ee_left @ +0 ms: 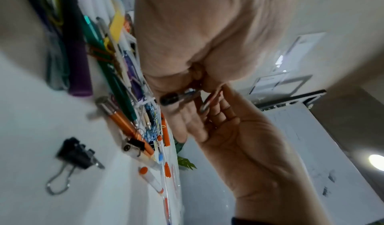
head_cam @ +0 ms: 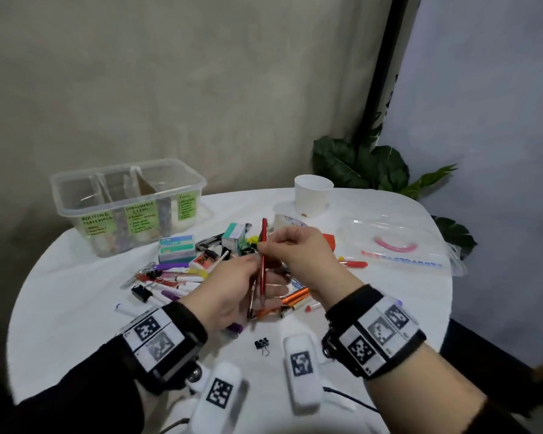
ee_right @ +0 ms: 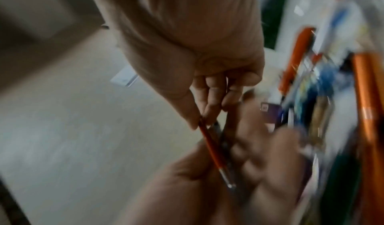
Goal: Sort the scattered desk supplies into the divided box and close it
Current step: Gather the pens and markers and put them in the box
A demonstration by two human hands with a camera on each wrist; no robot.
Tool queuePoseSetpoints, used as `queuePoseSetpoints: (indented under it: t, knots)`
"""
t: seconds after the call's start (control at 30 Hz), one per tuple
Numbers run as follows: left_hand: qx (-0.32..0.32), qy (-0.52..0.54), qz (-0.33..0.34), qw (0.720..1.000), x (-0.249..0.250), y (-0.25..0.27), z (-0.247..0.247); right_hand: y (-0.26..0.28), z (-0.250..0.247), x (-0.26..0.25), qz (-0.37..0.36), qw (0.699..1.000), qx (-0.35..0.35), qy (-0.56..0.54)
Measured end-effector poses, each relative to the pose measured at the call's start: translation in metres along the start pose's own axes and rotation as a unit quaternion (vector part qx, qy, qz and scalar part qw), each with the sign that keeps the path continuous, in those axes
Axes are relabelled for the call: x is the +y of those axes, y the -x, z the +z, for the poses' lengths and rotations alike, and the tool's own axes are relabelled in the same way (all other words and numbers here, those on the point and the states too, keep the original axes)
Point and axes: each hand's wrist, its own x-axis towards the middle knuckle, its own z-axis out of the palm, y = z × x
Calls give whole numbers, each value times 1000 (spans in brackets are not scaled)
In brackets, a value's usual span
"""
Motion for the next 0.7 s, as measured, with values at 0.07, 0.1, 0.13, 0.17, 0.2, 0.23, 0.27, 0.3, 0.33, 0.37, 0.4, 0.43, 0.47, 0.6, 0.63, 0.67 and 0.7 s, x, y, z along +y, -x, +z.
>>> queuePoseSetpoints:
  t: [0.07,0.1,0.13,0.17,0.2,0.23,0.27,0.3,0.33,0.37,0.4,0.43,0.47,0.6,0.63,0.67,0.7]
  knots:
    - [-4,36,-25,999,-1,-3,-6,-4,-2,6,1,998,-7,60]
    - [-4,33,-29,999,-2,-5,-11,-5,-4,9,2,997,-21,81]
    - [5,-2,-25,1000,-2,-7,-16,-6,-9,13,-2,994,-32,108]
    - [22,-92,-4,996,0,-6,-21,-8,-14,17,-5,988,-38,150]
    - [37,-228,30,973,1,-5,-25,-9,-20,19,-8,977,-46,206]
    - [47,-375,74,923,2,-3,-29,-11,-26,21,-8,961,-65,270]
    - [49,-488,114,864,4,-1,-30,-11,-30,22,-3,938,-94,333]
    - [42,-561,131,816,6,0,-30,-11,-33,23,6,916,-126,380]
    - [30,-606,134,783,8,-2,-29,-11,-35,24,15,897,-156,413]
    - [17,-639,126,758,10,-4,-27,-11,-36,25,20,884,-180,431]
    - [4,-665,119,737,10,-7,-23,-12,-36,25,20,873,-195,448]
    - [-8,-685,110,720,10,-11,-21,-13,-34,26,15,859,-204,469]
    - [-19,-703,105,703,9,-15,-18,-14,-32,25,5,842,-210,497]
    - [-27,-753,100,650,10,-22,-6,-18,-29,24,-5,808,-234,541]
    - [-24,-763,105,637,11,-23,-4,-19,-30,25,-1,810,-242,535]
    - [-21,-773,114,624,12,-25,-3,-20,-31,27,-5,809,-242,536]
    - [-16,-784,123,608,12,-25,-1,-21,-32,28,-15,803,-239,546]
